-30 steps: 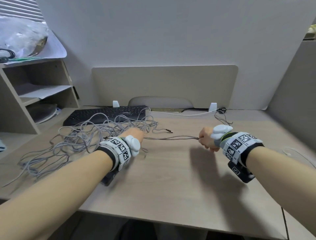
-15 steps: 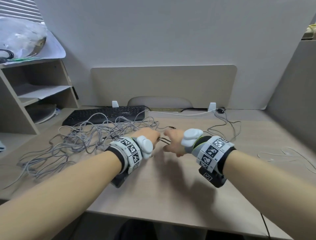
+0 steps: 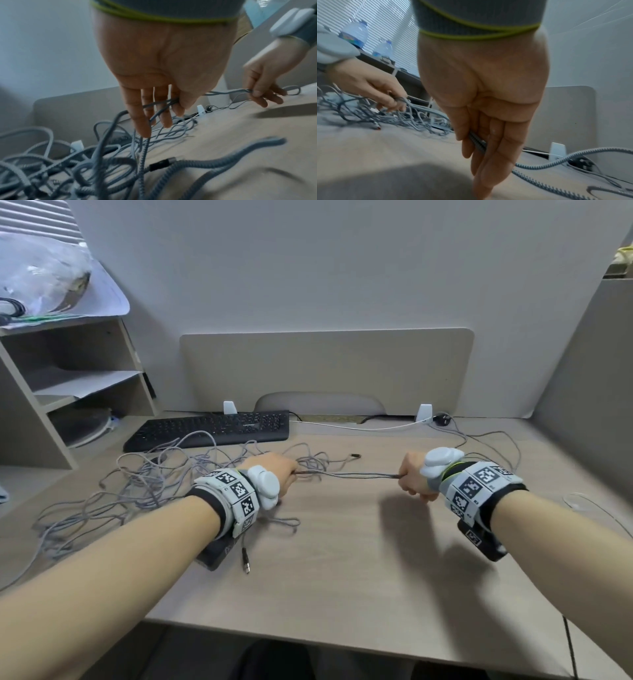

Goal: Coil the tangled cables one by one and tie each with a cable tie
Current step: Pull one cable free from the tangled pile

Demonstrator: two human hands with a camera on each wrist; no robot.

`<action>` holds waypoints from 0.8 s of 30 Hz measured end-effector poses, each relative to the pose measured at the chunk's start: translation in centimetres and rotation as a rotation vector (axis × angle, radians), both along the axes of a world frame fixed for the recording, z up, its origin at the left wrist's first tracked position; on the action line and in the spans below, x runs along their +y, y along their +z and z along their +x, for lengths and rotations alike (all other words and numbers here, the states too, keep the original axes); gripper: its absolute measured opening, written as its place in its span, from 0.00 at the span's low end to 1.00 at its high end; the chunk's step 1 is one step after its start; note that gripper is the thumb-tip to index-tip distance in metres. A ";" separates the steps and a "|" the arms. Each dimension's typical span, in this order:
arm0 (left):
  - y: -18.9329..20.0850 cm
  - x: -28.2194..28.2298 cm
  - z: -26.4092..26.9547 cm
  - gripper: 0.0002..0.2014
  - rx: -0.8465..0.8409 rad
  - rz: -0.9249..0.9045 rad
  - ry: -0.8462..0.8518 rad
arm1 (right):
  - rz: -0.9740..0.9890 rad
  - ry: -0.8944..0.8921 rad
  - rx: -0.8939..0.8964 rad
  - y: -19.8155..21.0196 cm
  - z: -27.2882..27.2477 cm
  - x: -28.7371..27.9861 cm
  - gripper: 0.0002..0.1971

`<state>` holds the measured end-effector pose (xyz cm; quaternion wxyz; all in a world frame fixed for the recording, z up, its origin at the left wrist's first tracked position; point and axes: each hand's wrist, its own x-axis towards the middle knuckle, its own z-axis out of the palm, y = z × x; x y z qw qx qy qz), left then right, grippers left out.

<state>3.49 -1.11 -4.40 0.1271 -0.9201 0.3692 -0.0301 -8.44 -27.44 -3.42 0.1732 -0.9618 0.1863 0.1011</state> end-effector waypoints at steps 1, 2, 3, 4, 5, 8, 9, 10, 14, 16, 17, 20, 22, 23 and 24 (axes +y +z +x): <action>0.0 0.0 -0.2 0.12 0.002 0.012 0.018 | -0.038 0.004 -0.016 0.1 -0.2 -0.4 0.05; -0.1 -0.1 -0.3 0.11 0.013 0.009 0.029 | -0.085 0.017 -0.018 0.2 -0.3 -0.3 0.09; -0.1 -0.4 -0.4 0.10 0.033 0.003 0.042 | -0.142 0.033 -0.005 0.5 -0.4 0.3 0.12; -0.3 -0.5 -0.4 0.08 0.056 0.008 0.055 | -0.186 0.051 0.005 0.7 -0.3 1.1 0.16; -0.4 -0.7 -0.5 0.06 0.073 0.016 0.072 | -0.197 0.077 0.008 0.8 -0.1 2.2 0.20; -0.6 -1.1 -0.8 0.02 0.056 0.011 0.084 | -0.113 0.220 -0.054 0.6 1.0 5.6 0.30; -0.6 -1.3 -1.1 0.03 0.047 0.003 0.080 | -0.071 0.263 -0.077 0.5 1.2 6.7 0.29; -0.6 -1.5 -1.4 0.06 0.050 -0.014 0.066 | -0.032 0.299 -0.089 0.5 1.4 7.9 0.25; -0.2 -1.8 -3.4 0.13 0.128 -0.176 -0.043 | -0.027 0.376 -0.064 -0.3 2.3 10.8 0.08; -0.2 -0.6 -4.0 0.13 0.153 -0.205 -0.038 | -0.012 0.374 -0.051 -0.6 2.6 11.1 0.10; -0.3 0.1 -4.0 0.16 0.146 -0.204 -0.015 | 0.002 0.368 -0.048 -0.6 2.6 11.0 0.11; -0.1 2.6 -4.4 0.23 0.089 -0.251 0.035 | -0.003 0.354 -0.042 -0.7 2.5 10.8 0.11; 0.3 3.9 -4.8 0.23 0.034 -0.301 0.022 | -0.003 0.349 -0.025 -0.7 2.8 11.1 0.10; 0.6 4.4 -5.1 0.23 0.006 -0.305 0.022 | -0.009 0.353 -0.019 -0.6 3.0 11.5 0.11; 0.8 4.9 -5.4 0.24 -0.025 -0.293 0.036 | -0.029 0.356 -0.006 -0.5 3.2 11.9 0.12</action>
